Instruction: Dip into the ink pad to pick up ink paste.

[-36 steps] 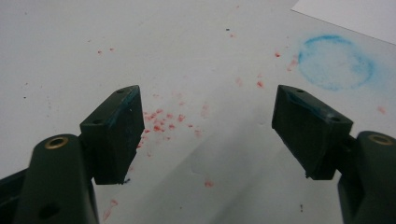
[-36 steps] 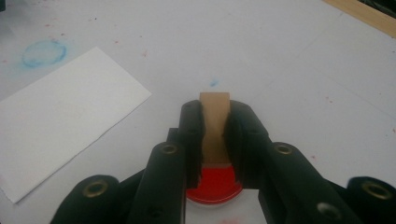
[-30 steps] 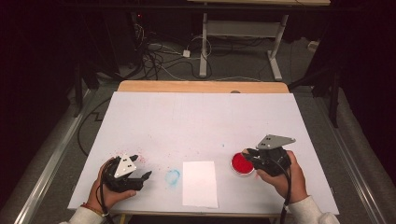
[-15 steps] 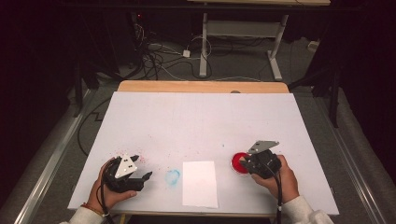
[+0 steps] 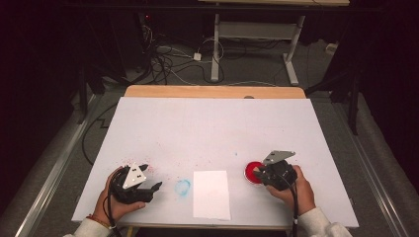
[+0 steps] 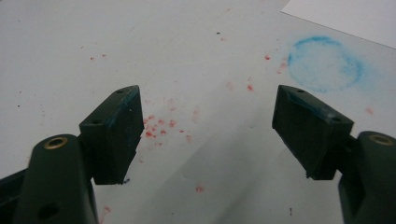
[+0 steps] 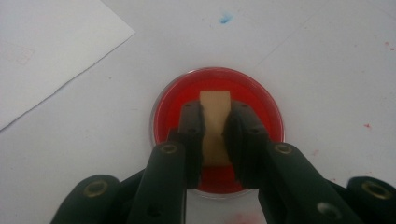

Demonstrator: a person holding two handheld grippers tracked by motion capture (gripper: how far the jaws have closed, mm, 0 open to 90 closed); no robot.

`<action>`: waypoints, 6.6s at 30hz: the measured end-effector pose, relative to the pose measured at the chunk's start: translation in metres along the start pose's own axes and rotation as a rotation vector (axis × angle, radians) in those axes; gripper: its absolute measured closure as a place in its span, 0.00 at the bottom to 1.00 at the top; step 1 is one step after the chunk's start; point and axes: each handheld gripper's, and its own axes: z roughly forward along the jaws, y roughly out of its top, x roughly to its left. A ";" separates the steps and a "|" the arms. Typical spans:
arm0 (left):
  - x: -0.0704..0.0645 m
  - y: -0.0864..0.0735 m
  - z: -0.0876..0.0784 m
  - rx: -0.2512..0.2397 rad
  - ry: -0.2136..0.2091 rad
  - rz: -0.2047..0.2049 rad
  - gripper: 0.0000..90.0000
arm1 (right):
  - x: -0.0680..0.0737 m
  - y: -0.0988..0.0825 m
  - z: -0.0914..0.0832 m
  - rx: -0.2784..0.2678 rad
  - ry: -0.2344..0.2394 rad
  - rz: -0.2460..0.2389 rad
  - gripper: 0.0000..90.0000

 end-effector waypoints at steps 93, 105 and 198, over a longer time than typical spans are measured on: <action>0.000 -0.002 0.001 0.013 0.002 -0.009 0.27 | 0.100 0.055 0.014 -0.117 0.163 -0.249 0.85; 0.001 -0.002 0.000 0.011 0.011 -0.009 0.26 | 0.106 0.051 0.037 -0.069 0.177 -0.254 0.85; 0.005 -0.005 0.002 0.006 -0.012 -0.016 0.26 | 0.076 0.057 -0.007 -0.165 0.144 -0.203 0.84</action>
